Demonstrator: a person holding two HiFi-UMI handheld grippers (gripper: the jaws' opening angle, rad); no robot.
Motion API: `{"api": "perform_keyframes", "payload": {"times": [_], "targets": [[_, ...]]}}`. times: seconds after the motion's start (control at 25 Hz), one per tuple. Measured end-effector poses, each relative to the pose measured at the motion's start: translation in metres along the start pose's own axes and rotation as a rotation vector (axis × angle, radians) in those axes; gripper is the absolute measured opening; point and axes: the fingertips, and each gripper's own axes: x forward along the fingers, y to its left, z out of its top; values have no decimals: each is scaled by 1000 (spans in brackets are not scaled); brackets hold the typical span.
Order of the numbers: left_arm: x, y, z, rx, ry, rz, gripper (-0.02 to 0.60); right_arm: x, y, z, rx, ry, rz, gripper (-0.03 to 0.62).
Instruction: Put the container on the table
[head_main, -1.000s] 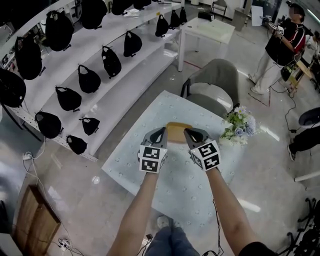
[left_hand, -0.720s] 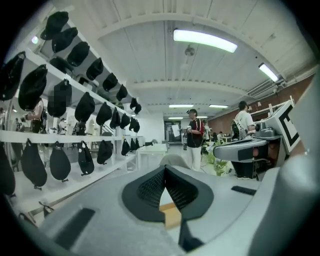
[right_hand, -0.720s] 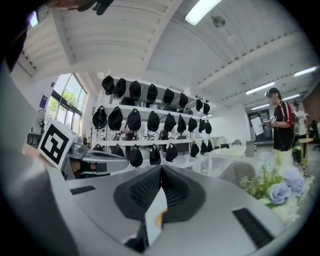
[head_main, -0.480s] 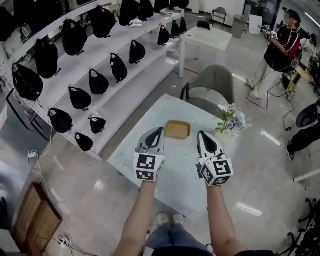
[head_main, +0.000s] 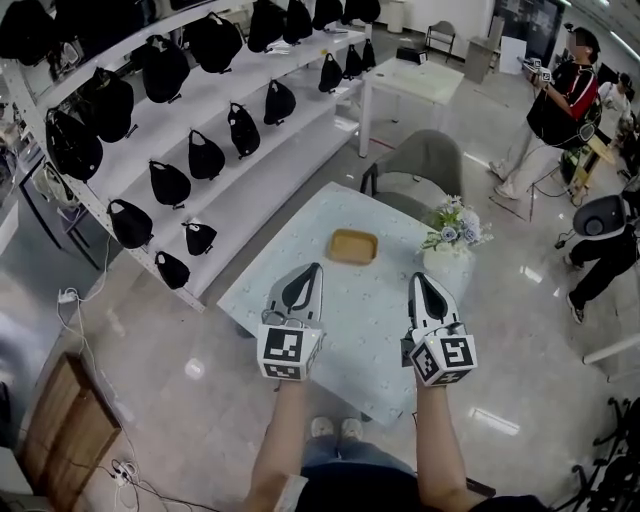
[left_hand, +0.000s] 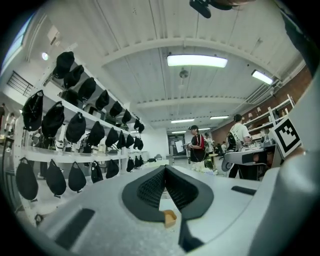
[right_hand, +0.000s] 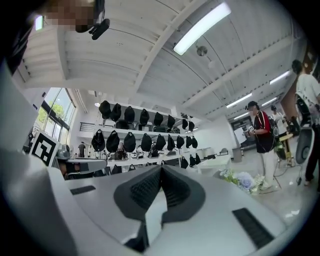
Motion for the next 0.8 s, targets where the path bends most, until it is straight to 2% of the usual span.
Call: {"api": "perform_keyframes", "payload": {"times": [0.32,0.8], "targets": [[-24,-2,-9,-18,17,25,2,-24,-8,-1,-22,8,-19,-2],[-32,-2,-17,-23,24,18,2,-22,2,-6,-28,37,11,-3]]}}
